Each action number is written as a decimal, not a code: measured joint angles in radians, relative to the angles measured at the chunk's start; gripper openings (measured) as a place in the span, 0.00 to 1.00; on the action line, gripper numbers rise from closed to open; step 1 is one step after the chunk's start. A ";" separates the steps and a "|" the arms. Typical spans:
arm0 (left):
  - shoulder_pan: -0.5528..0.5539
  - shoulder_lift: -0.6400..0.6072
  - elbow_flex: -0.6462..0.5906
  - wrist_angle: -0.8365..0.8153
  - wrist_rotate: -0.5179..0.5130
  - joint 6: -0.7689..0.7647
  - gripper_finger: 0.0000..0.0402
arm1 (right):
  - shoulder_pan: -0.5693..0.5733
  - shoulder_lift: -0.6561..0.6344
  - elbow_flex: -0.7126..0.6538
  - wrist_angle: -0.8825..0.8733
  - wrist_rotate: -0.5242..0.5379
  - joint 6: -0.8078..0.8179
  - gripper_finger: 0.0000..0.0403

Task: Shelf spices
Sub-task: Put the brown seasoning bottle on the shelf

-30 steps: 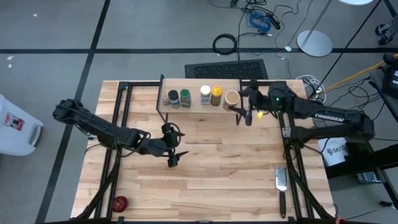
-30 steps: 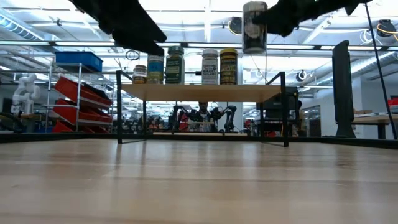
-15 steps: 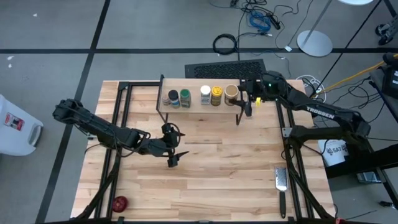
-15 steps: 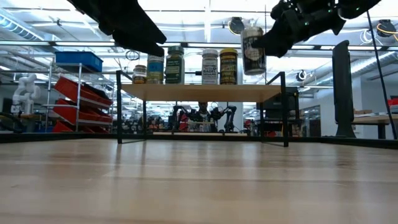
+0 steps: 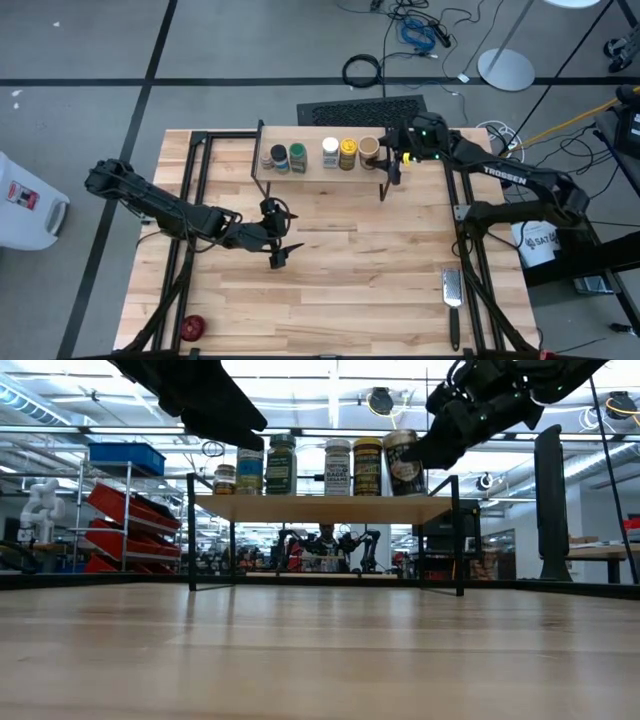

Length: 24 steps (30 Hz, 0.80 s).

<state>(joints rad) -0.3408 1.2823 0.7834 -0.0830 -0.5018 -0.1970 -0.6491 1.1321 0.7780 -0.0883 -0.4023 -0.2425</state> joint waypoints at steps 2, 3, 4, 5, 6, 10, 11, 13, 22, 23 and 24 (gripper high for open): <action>0.000 0.000 0.000 0.000 0.000 0.000 0.94 | 0.000 0.007 0.000 -0.004 0.000 -0.002 0.68; 0.000 0.000 0.000 0.000 0.000 0.000 0.94 | 0.000 0.010 0.000 -0.004 0.000 -0.002 0.68; 0.000 0.000 0.000 0.000 0.000 0.000 0.94 | 0.000 0.013 0.000 -0.005 -0.001 -0.002 0.68; 0.000 0.000 0.000 0.000 0.000 0.000 0.94 | 0.000 0.015 0.001 -0.007 -0.002 -0.002 0.68; 0.000 0.000 0.000 0.000 0.000 -0.001 0.94 | 0.000 0.017 0.001 -0.010 -0.002 -0.002 0.68; 0.000 0.000 0.000 0.000 0.000 -0.005 0.94 | 0.000 0.020 0.003 -0.027 -0.003 -0.006 0.68; 0.000 0.000 0.000 0.000 0.000 -0.005 0.94 | 0.000 0.020 0.003 -0.027 -0.003 -0.006 0.68; 0.000 0.000 0.000 0.000 0.000 -0.005 0.94 | -0.005 0.020 0.003 -0.029 -0.006 -0.010 0.68; 0.000 0.000 0.000 0.000 0.024 -0.007 0.94 | -0.039 0.019 0.003 -0.041 -0.046 -0.040 0.68; 0.000 0.000 0.000 0.000 0.025 -0.007 0.94 | -0.039 0.019 0.003 -0.041 -0.047 -0.040 0.68; 0.000 0.000 0.000 0.000 0.026 -0.007 0.94 | -0.039 0.019 0.003 -0.041 -0.047 -0.040 0.68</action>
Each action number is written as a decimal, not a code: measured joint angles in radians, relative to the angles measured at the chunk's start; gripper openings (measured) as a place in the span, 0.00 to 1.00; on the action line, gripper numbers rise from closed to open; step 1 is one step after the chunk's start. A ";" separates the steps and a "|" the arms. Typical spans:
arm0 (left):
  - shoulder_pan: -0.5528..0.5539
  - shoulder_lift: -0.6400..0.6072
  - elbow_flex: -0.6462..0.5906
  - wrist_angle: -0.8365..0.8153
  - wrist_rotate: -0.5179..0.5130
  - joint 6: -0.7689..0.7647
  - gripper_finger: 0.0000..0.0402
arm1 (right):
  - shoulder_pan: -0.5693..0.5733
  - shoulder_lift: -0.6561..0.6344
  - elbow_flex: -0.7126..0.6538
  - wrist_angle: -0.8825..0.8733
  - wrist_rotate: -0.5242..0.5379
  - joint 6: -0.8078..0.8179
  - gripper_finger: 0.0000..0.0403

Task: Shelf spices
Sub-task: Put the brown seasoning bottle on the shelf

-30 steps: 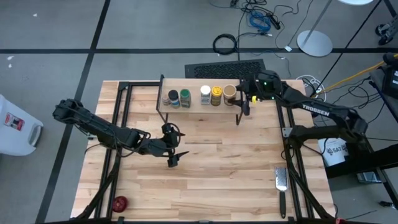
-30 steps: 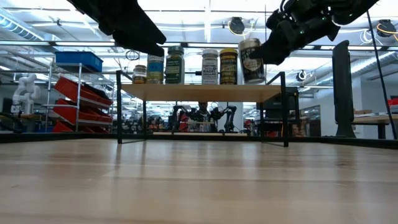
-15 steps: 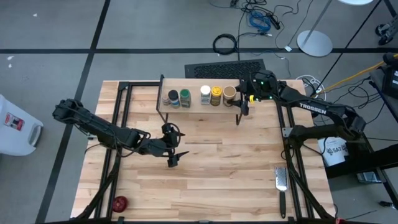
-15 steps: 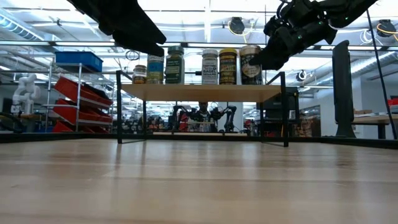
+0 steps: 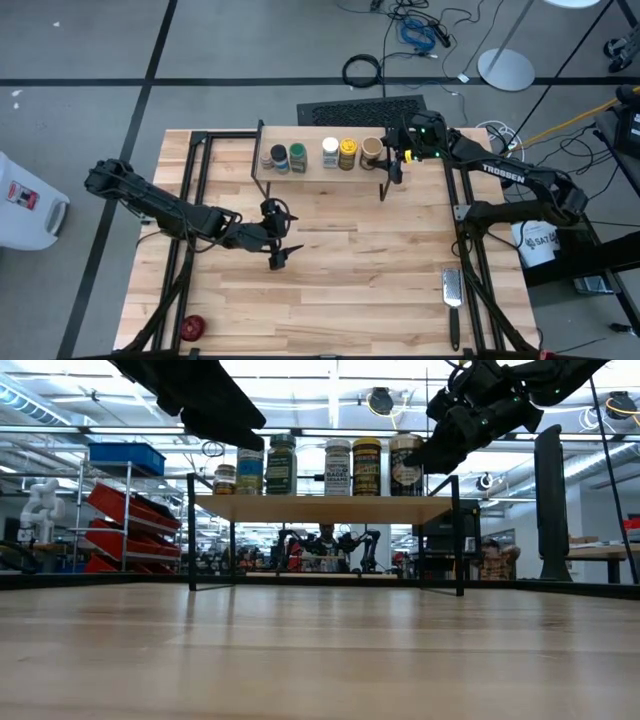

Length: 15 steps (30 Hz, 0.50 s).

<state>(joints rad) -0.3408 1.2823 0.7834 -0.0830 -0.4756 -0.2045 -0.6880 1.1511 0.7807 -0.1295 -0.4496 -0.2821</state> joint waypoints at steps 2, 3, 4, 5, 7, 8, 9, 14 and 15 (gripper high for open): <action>0.000 0.000 0.000 0.000 0.000 0.000 0.94 | 0.000 0.000 0.000 -0.001 -0.001 -0.003 0.68; 0.000 0.000 0.000 0.001 0.000 -0.001 0.94 | 0.000 0.000 0.000 -0.001 0.000 -0.003 0.69; 0.000 0.000 0.000 0.001 0.000 -0.001 0.94 | 0.000 0.000 0.000 -0.001 0.000 -0.001 0.70; 0.000 0.000 0.000 0.002 0.000 -0.001 0.94 | 0.000 0.000 0.000 -0.002 0.000 0.003 0.71; 0.000 0.000 0.000 0.005 0.000 -0.003 0.94 | 0.000 -0.001 -0.003 -0.015 0.002 0.004 0.75; 0.000 0.000 0.000 0.007 0.002 -0.008 0.94 | 0.000 -0.001 -0.004 -0.021 0.003 0.004 0.77; 0.000 0.000 0.000 0.007 0.007 -0.012 0.94 | 0.000 -0.002 -0.004 -0.020 0.004 0.004 0.79; 0.000 0.000 0.000 0.007 0.023 -0.024 0.94 | 0.000 -0.049 -0.004 -0.016 0.008 0.005 0.83; 0.000 0.000 0.000 0.007 0.027 -0.025 0.94 | 0.000 -0.065 -0.004 -0.016 0.009 0.007 0.83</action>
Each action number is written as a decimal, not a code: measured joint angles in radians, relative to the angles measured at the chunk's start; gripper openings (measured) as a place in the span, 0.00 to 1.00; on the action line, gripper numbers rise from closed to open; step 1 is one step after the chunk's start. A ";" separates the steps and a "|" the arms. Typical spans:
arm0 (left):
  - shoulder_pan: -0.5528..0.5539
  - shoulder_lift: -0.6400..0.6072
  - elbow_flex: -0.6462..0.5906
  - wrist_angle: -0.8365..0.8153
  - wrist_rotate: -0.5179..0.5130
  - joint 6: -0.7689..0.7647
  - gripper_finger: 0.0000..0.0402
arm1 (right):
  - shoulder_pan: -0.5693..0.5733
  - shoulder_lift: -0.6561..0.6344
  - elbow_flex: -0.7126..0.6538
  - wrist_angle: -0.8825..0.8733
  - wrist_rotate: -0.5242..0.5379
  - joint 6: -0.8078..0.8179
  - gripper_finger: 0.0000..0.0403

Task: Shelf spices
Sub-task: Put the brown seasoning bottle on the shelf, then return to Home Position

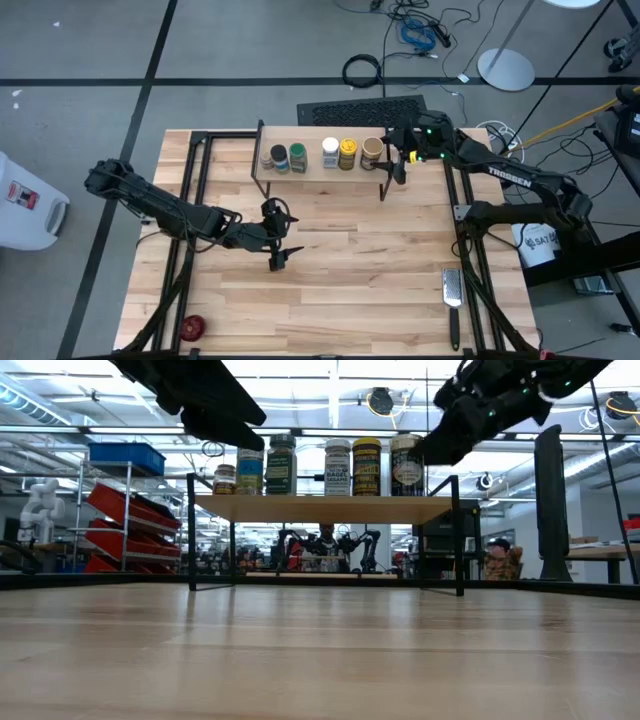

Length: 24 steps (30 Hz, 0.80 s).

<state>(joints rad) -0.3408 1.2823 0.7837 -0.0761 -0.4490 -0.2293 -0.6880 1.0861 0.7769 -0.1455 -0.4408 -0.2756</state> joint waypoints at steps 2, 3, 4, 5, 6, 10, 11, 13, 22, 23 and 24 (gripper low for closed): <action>0.000 0.000 0.000 0.000 0.001 -0.001 0.94 | 0.000 -0.038 0.000 -0.001 0.008 0.002 0.83; 0.000 0.000 0.000 0.000 0.001 -0.001 0.94 | 0.000 -0.059 0.000 -0.008 0.023 0.006 0.83; 0.000 0.000 0.000 0.000 0.001 -0.001 0.94 | 0.001 -0.081 0.000 -0.019 0.043 0.007 0.83; 0.000 0.000 0.000 0.000 0.001 -0.001 0.94 | 0.002 -0.105 0.000 -0.033 0.054 0.010 0.83; 0.000 0.000 0.000 0.000 0.001 -0.001 0.94 | 0.003 -0.129 0.000 -0.047 0.062 0.011 0.83; 0.000 0.000 0.000 0.000 0.001 -0.001 0.94 | 0.031 -0.226 0.000 -0.118 0.076 0.045 0.83; 0.000 0.000 0.000 0.000 0.001 -0.001 0.94 | 0.043 -0.248 0.000 -0.136 0.076 0.060 0.83; 0.000 0.000 0.000 0.001 0.001 -0.001 0.94 | 0.074 -0.289 0.001 -0.164 0.077 0.089 0.83; 0.000 -0.005 0.001 0.090 0.005 0.026 0.94 | 0.284 -0.384 0.001 -0.254 0.073 0.216 0.78; 0.000 -0.005 0.001 0.108 0.005 0.030 0.94 | 0.310 -0.388 0.001 -0.256 0.073 0.222 0.76; 0.000 -0.007 0.003 0.119 0.005 0.033 0.94 | 0.335 -0.390 0.001 -0.255 0.073 0.228 0.75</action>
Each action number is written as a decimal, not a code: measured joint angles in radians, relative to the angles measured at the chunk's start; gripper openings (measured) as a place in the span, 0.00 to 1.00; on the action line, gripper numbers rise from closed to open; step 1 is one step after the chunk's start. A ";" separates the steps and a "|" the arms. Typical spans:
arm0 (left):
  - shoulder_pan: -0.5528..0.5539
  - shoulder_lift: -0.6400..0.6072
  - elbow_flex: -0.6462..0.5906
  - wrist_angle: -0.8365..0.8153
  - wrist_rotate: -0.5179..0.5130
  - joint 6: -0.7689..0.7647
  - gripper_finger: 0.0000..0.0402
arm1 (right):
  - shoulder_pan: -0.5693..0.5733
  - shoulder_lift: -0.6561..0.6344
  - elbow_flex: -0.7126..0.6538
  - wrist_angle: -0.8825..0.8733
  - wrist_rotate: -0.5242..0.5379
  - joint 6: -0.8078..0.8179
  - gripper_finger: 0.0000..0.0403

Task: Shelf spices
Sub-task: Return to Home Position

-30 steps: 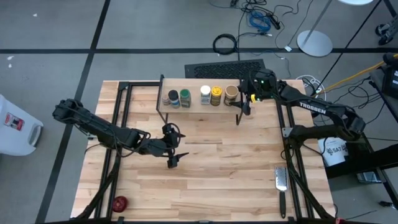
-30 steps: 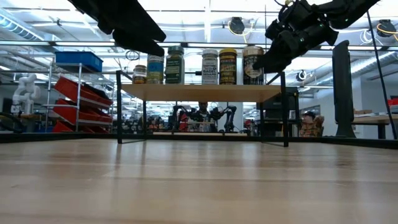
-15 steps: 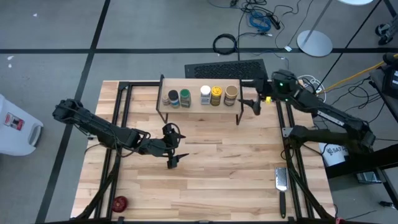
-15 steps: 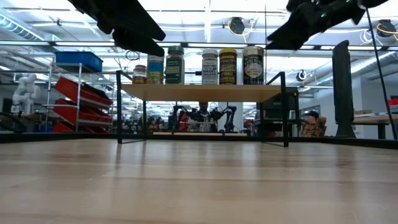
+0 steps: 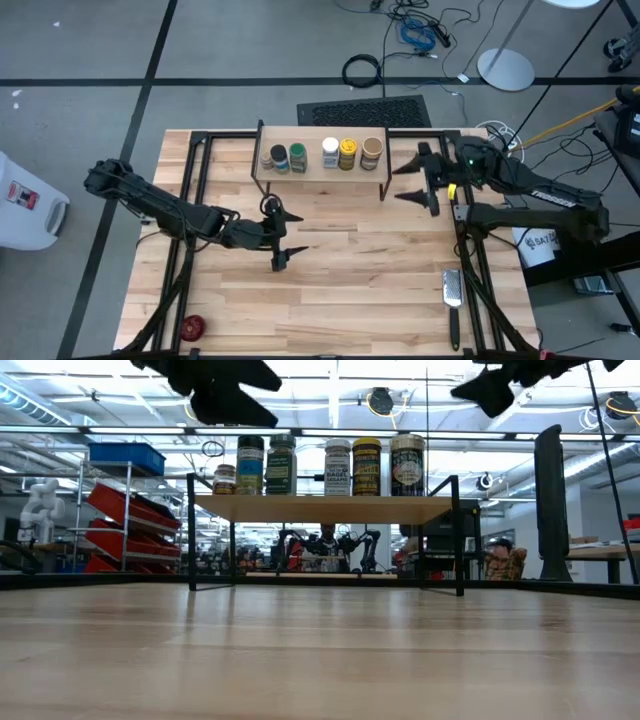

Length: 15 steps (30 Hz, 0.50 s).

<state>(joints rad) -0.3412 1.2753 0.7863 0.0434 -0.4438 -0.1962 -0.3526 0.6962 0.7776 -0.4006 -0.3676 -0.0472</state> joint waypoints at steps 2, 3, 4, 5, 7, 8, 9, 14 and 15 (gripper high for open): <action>0.000 -0.002 0.012 -0.003 0.000 0.001 0.94 | 0.044 -0.001 0.000 0.006 0.000 0.011 0.71; 0.000 -0.002 0.021 -0.001 0.000 0.001 0.94 | 0.065 -0.002 0.000 0.006 0.001 0.017 0.69; 0.000 -0.002 0.028 0.000 0.000 0.002 0.93 | 0.085 -0.002 0.000 0.006 0.006 0.025 0.67; 0.000 -0.003 0.034 0.000 0.000 0.002 0.93 | 0.105 -0.002 0.000 0.006 0.019 0.033 0.64; 0.000 -0.003 0.043 0.002 0.000 0.020 0.91 | 0.143 -0.002 0.000 0.004 0.058 0.043 0.58; 0.000 -0.003 0.046 0.001 0.001 0.028 0.89 | 0.160 -0.002 0.000 0.002 0.081 0.044 0.55; 0.000 -0.003 0.048 0.000 0.001 0.037 0.87 | 0.175 -0.002 0.000 -0.001 0.098 0.044 0.52; 0.000 -0.003 0.050 -0.006 0.002 0.053 0.76 | 0.240 -0.002 0.000 -0.003 0.132 0.043 0.33; 0.000 -0.003 0.050 -0.007 0.002 0.046 0.74 | 0.250 -0.002 0.000 -0.003 0.132 0.043 0.30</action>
<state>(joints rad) -0.3412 1.2724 0.8360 0.0362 -0.4419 -0.1501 -0.1028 0.6937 0.7780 -0.4034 -0.2356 -0.0040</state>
